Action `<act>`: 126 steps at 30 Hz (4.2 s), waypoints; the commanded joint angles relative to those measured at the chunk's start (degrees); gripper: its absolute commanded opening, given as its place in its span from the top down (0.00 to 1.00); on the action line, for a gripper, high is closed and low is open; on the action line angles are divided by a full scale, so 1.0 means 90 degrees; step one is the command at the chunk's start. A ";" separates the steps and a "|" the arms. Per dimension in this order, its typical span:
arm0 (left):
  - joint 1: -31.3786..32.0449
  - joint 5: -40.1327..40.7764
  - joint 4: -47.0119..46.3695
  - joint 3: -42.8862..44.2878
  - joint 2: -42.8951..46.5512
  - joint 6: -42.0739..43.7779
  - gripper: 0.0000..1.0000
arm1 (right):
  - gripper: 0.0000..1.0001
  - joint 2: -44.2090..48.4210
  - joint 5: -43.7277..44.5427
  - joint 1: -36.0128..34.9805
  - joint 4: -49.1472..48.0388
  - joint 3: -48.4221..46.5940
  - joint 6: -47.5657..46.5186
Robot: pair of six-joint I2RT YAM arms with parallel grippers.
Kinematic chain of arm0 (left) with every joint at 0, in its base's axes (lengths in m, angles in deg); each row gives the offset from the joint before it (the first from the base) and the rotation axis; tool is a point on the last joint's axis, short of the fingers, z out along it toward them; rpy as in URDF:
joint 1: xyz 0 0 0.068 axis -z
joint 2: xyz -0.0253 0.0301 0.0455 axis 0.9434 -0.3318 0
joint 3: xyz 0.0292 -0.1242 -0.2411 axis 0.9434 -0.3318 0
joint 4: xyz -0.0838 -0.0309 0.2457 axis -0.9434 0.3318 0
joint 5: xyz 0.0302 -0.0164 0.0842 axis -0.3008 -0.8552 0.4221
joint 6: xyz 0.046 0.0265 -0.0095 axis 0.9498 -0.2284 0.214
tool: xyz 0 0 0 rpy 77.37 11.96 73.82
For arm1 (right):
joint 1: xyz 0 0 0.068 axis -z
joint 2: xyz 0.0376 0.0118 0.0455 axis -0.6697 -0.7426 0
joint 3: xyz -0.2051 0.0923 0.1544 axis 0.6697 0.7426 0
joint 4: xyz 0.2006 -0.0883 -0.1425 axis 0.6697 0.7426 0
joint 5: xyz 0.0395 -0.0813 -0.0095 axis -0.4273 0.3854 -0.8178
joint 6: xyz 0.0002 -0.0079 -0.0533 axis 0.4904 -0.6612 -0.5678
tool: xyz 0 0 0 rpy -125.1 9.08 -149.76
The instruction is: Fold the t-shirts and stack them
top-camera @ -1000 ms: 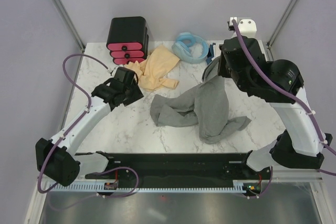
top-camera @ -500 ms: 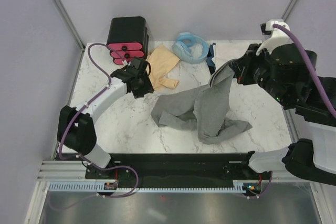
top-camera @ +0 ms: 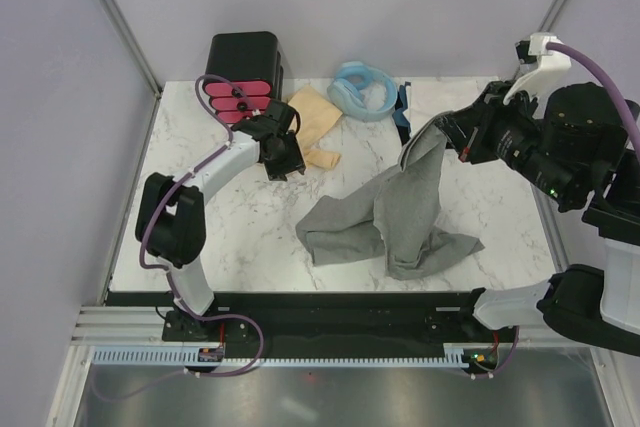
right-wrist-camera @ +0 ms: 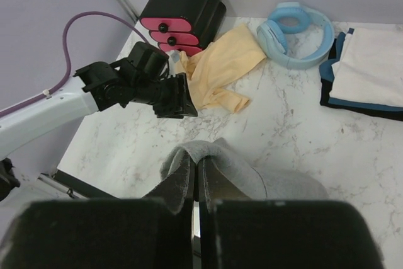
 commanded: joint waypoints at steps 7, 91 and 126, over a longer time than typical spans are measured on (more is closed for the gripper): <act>0.0065 -0.0911 -0.0026 0.0366 -0.0419 0.0779 0.43 | 1.00 0.0596 -0.0106 -0.0012 -0.0726 0.0527 0.0324; 0.2106 -0.0327 0.0775 0.1577 -0.3506 0.1913 0.69 | 1.00 0.0948 0.0294 0.0047 -0.0970 0.2414 0.0715; -0.0392 0.1098 0.1155 0.0707 0.2565 0.1473 0.98 | 1.00 0.0236 0.1496 0.1040 -0.0911 0.3156 0.0540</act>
